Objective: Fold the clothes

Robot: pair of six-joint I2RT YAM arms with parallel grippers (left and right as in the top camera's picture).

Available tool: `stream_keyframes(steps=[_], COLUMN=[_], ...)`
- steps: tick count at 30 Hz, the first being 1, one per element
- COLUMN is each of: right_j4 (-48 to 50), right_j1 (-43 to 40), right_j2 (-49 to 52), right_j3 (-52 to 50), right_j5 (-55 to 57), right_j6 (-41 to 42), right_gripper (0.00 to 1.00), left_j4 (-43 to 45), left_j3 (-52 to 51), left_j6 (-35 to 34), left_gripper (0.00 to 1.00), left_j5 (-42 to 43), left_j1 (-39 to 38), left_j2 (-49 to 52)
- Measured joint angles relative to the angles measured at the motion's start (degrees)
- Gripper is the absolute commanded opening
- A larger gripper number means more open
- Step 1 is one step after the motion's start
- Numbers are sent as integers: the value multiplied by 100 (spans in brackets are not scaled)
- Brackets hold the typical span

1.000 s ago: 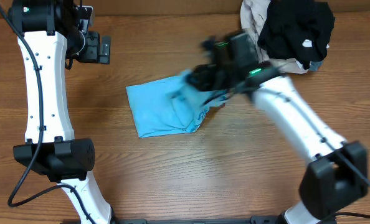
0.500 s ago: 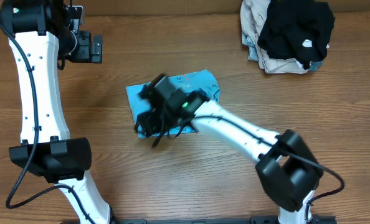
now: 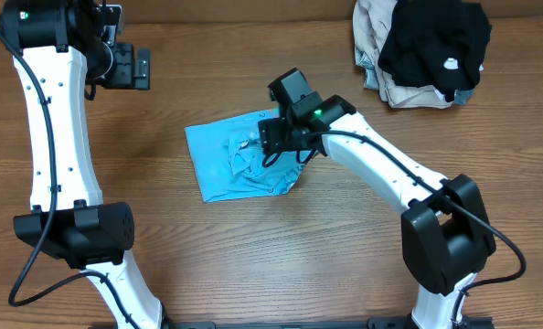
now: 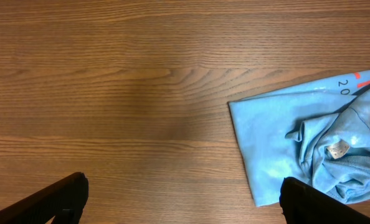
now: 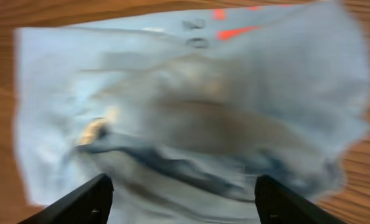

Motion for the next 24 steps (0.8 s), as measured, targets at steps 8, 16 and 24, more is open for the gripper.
stream_keyframes(steps=[8,16,24], right_j4=[-273,-68,164], right_j1=[-605,-684,-654], right_j2=[208,256,608], right_j3=[0,0,2], right_j5=[304,186,-24], right_j6=[-15,-81,-59], right_gripper=[82,60,4], left_j4=[2,11,15], left_j3=[0,0,0], left_j6=[0,2,2], left_gripper=[100,100,100], left_j5=[0,-2,0], left_j1=[0,0,0], left_j2=[0,0,0])
